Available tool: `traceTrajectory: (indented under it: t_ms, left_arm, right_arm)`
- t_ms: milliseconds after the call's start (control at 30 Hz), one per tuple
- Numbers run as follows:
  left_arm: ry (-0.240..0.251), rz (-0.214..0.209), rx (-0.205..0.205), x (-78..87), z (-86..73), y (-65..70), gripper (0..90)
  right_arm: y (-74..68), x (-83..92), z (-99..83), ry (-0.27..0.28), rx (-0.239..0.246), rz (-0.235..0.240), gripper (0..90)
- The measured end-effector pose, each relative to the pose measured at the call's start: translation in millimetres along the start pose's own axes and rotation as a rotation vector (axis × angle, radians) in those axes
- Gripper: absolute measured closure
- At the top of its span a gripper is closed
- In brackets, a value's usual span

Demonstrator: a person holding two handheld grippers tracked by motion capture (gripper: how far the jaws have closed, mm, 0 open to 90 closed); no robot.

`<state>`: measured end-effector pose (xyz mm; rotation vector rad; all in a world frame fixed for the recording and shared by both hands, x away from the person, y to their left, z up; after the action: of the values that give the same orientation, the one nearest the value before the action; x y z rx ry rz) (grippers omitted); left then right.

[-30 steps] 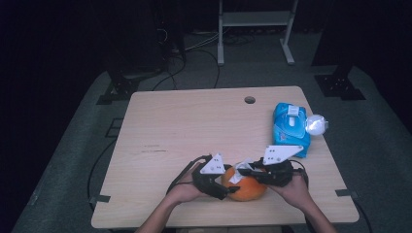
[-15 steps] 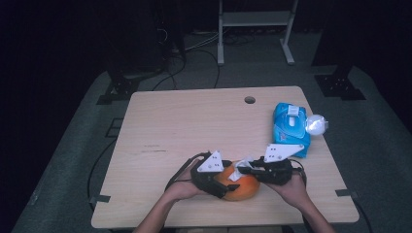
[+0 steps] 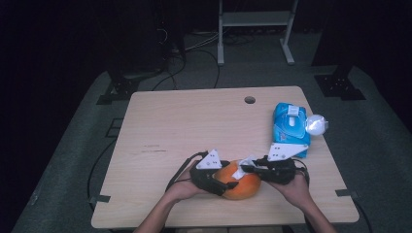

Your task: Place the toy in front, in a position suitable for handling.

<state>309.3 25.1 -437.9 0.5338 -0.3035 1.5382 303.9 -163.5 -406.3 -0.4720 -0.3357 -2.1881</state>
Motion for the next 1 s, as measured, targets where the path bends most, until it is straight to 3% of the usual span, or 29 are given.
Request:
traceTrajectory:
  t_ms: [67,133,233,400,500,667,900,967,1000]
  left_arm:
    - [-0.017,0.001,-0.023,-4.0,-0.3,2.7,24.6]
    - [-0.017,0.001,-0.017,-2.5,-1.6,2.0,25.4]
    - [-0.011,0.011,0.005,2.4,-4.1,-2.3,26.9]
    - [0.011,0.038,0.071,9.5,-7.8,-13.3,26.8]
    - [0.017,0.041,0.085,8.2,-7.4,-13.6,25.5]
    - [-0.002,0.023,0.077,8.5,-8.2,-11.6,25.6]
    - [-0.032,-0.015,0.078,15.2,-11.1,-12.6,28.4]
    - [-0.042,-0.010,0.065,14.8,-8.5,-11.5,27.0]
    - [-0.042,-0.006,0.053,13.8,-4.8,-9.5,19.5]
  right_arm:
    - [-18.1,-11.3,2.5,-0.024,0.057,0.022,79.5]
    - [-20.2,-12.9,3.0,-0.030,0.076,0.017,79.5]
    - [-14.3,-10.2,2.5,-0.031,0.064,0.017,79.5]
    - [8.2,6.5,-6.4,-0.023,0.019,-0.038,79.5]
    - [9.3,7.3,-6.6,-0.020,0.011,-0.048,79.6]
    - [0.1,1.8,-3.0,-0.017,0.039,-0.033,79.5]
    - [14.7,8.5,-7.4,-0.004,-0.019,-0.042,79.5]
    - [14.4,8.3,-7.7,-0.004,-0.023,-0.040,79.6]
    - [12.0,6.5,-6.9,-0.002,-0.018,-0.034,79.6]
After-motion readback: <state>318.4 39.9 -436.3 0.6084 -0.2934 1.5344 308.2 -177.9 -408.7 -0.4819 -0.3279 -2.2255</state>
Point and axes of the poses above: each handheld gripper's, and its own axes: x roughly backward along the jaws, z roughly out of its top, y roughly to its right, the point moved 3 cm from there along -x, roughly forward along the jaws, and after that the axes turned 15 degrees about -z, right-handed, at the moved point
